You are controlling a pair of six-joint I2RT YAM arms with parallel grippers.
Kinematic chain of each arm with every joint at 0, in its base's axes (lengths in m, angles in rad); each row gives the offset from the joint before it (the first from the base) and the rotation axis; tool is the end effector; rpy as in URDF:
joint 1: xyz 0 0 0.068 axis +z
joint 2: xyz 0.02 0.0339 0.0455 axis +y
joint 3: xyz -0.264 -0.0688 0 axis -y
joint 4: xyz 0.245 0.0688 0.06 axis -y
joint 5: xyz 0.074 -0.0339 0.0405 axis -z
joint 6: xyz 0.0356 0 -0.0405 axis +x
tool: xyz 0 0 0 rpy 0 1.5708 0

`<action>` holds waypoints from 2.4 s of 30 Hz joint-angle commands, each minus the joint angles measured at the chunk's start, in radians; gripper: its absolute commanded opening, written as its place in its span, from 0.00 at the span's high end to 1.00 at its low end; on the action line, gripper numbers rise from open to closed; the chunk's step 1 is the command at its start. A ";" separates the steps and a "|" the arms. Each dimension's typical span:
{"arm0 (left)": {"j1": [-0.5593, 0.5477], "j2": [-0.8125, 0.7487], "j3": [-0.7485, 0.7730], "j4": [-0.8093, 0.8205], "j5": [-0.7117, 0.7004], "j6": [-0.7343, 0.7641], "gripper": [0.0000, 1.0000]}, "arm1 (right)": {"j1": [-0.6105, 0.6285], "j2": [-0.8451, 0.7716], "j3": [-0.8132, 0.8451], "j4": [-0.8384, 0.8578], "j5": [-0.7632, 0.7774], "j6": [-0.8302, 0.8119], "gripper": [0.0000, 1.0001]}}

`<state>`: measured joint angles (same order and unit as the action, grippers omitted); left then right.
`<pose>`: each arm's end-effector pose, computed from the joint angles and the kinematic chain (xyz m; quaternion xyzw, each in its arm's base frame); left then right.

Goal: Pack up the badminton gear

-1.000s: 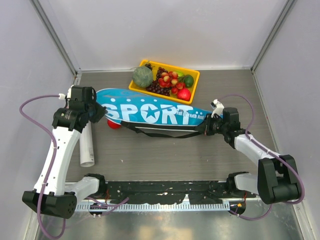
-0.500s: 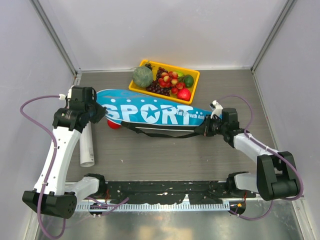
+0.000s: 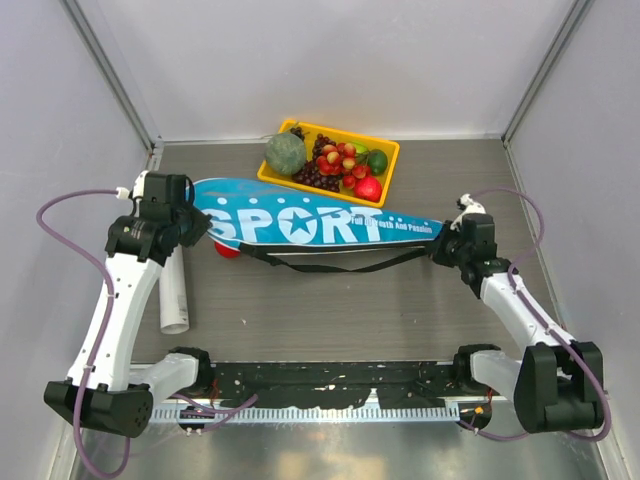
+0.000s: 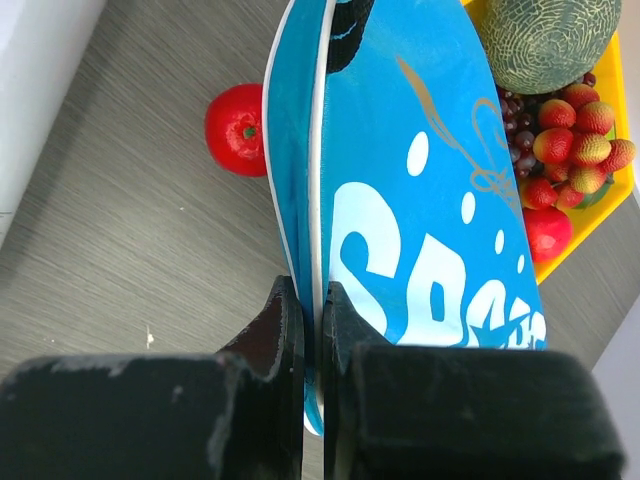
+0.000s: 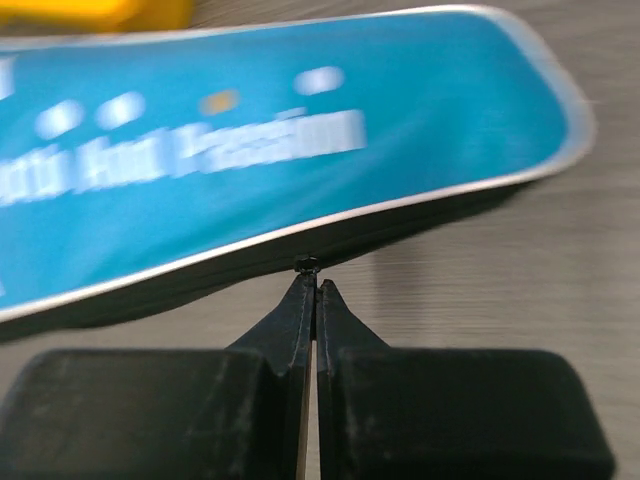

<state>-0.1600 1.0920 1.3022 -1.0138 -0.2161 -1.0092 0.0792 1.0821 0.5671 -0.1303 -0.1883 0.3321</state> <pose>0.1996 -0.0245 0.3793 -0.4166 0.8234 -0.1219 0.3655 0.2247 0.0245 0.2126 0.0707 0.8890 0.1731 0.4179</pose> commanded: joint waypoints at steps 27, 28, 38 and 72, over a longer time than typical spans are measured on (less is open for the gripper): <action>0.195 -0.056 0.016 0.059 0.079 0.305 1.00 | -0.403 0.355 0.140 0.271 0.178 -0.160 0.95; 0.194 -0.067 -0.007 0.093 0.127 0.310 1.00 | -0.404 0.367 0.154 0.256 0.181 -0.163 0.95; 0.053 -0.201 -0.368 0.424 0.436 0.155 1.00 | -0.404 0.357 0.364 -0.038 0.351 -0.084 0.46; -0.305 -0.147 -0.284 0.506 0.078 0.627 0.04 | 0.211 -0.281 0.318 -0.446 0.076 -0.055 0.05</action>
<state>-0.4610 0.9703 0.9150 -0.4713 -0.1570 -0.6212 0.2855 0.8074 0.8108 -0.4988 -0.0753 0.2447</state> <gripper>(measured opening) 0.949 0.955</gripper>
